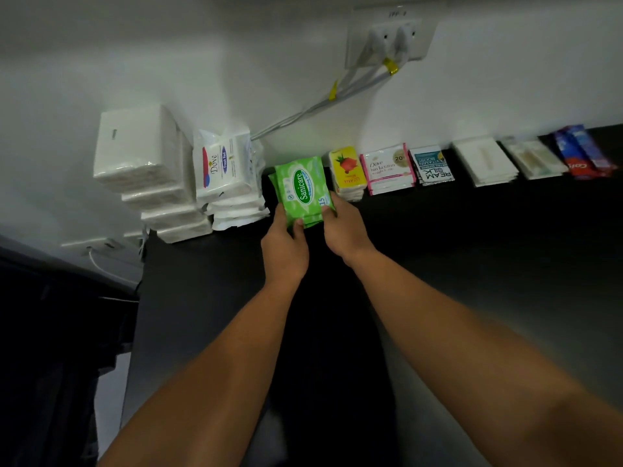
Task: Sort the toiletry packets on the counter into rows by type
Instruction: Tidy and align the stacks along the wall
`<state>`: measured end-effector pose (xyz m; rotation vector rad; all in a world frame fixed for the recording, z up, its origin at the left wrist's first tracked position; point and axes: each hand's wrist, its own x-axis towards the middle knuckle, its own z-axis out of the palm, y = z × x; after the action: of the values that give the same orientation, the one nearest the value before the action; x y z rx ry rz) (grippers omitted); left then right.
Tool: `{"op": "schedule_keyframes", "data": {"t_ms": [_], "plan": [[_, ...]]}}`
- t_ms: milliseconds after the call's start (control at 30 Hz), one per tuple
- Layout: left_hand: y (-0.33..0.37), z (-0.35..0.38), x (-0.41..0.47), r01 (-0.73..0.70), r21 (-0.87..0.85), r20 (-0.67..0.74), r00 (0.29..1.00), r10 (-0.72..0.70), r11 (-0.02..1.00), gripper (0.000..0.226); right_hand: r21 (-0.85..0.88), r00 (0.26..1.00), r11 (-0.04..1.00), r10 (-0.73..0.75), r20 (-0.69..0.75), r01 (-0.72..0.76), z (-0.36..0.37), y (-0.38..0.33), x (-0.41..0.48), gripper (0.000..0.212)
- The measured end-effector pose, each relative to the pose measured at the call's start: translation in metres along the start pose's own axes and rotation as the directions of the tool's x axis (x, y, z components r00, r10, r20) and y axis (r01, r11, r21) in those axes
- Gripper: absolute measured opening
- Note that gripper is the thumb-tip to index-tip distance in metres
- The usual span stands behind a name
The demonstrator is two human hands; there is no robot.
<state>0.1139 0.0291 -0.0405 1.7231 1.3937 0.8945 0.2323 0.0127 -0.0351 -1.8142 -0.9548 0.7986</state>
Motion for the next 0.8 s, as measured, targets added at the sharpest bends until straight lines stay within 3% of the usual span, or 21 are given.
{"op": "schedule_keyframes", "data": {"t_ms": [300,500,600,700,800], "plan": [[0.003,0.007,0.030,0.008,0.008,0.068,0.998,-0.009,1.000,0.043,0.003,0.999,1.000,0.027,-0.045,-0.027,0.011,-0.007,0.013,0.036],[0.008,-0.004,0.023,0.045,-0.081,0.181,0.983,-0.029,0.996,0.050,0.035,0.993,0.996,0.088,-0.078,-0.085,0.013,-0.013,0.006,0.036],[0.003,-0.016,0.009,0.081,-0.056,0.204,0.977,-0.068,0.995,0.058,-0.020,0.977,0.990,0.135,-0.168,-0.140,0.013,-0.015,-0.008,0.030],[-0.009,-0.026,-0.013,0.068,-0.043,0.153,0.986,-0.061,0.997,0.048,0.029,0.932,0.974,0.222,-0.287,-0.223,0.022,-0.016,-0.038,0.039],[-0.025,-0.043,-0.030,0.036,-0.019,0.012,0.999,-0.036,0.999,0.033,0.013,0.905,0.988,0.148,-0.398,-0.156,0.043,-0.019,-0.073,0.038]]}}
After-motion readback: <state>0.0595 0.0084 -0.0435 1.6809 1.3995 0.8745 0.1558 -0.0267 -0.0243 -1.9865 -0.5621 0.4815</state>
